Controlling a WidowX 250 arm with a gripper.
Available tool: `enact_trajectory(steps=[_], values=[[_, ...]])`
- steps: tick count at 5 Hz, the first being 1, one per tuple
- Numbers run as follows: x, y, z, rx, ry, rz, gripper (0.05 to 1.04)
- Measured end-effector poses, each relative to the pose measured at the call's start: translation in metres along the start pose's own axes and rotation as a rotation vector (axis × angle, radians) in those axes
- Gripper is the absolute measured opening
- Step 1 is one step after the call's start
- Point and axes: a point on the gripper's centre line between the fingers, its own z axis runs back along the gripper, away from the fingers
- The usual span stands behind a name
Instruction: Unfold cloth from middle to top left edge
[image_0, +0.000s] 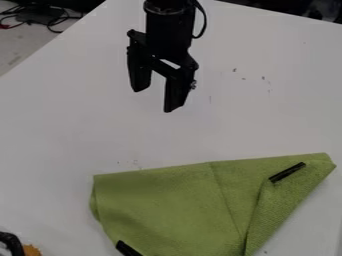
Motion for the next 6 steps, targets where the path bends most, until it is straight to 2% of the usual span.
enact_trajectory(steps=[1, 2, 3, 4, 5, 6], values=[[-0.001, -0.001, -0.008, -0.007, 0.025, 0.006, 0.999], [0.001, -0.019, -0.01, 0.02, 0.033, -0.024, 0.999], [0.003, -0.03, -0.008, 0.026, 0.039, -0.01, 0.999], [0.011, -0.063, -0.007, 0.017, -0.005, -0.058, 0.999], [0.023, -0.094, -0.006, 0.018, -0.098, -0.083, 0.999], [0.036, -0.126, -0.013, 0.009, -0.129, -0.12, 0.999]])
